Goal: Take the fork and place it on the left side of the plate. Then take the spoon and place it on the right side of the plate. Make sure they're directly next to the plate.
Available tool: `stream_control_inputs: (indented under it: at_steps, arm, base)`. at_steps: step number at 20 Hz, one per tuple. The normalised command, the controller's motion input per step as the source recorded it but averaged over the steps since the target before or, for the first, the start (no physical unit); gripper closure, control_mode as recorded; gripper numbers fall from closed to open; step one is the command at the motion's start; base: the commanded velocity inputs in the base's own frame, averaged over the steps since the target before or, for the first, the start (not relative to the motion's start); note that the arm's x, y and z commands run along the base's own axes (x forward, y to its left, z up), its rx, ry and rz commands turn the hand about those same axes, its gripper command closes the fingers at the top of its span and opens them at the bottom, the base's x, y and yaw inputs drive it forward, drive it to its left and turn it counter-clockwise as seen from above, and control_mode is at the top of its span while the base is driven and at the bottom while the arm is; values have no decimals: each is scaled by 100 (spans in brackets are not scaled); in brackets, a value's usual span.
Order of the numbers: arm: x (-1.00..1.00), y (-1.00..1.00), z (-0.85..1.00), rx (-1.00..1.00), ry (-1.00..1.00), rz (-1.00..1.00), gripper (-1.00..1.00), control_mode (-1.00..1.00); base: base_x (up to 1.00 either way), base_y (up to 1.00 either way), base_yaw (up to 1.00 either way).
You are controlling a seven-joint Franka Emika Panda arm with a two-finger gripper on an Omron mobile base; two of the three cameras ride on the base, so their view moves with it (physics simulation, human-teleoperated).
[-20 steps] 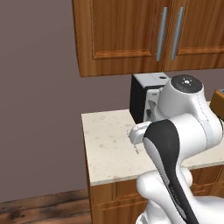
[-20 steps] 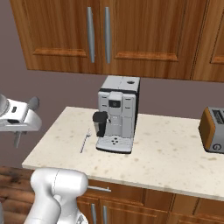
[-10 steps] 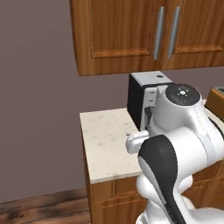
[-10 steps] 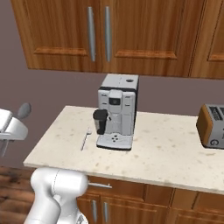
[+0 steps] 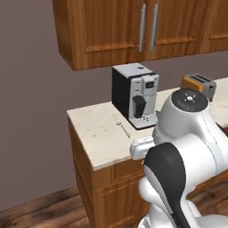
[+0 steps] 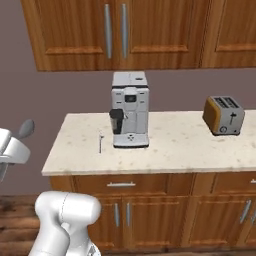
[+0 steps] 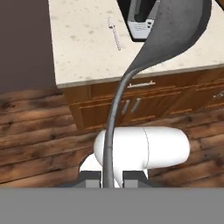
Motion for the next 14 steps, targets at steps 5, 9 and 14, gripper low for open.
stream_control_inputs:
  at_steps: [5, 9, 14]
  arm:
    - [0, 0, 0, 0, 0, 0, 100, 100]
    - [0, 0, 0, 0, 0, 0, 100, 100]
    - [0, 0, 0, 0, 0, 0, 100, 100]
  base:
    - [-68, 39, -47]
    - [-79, 27, -48]
    - [-87, 17, -47]
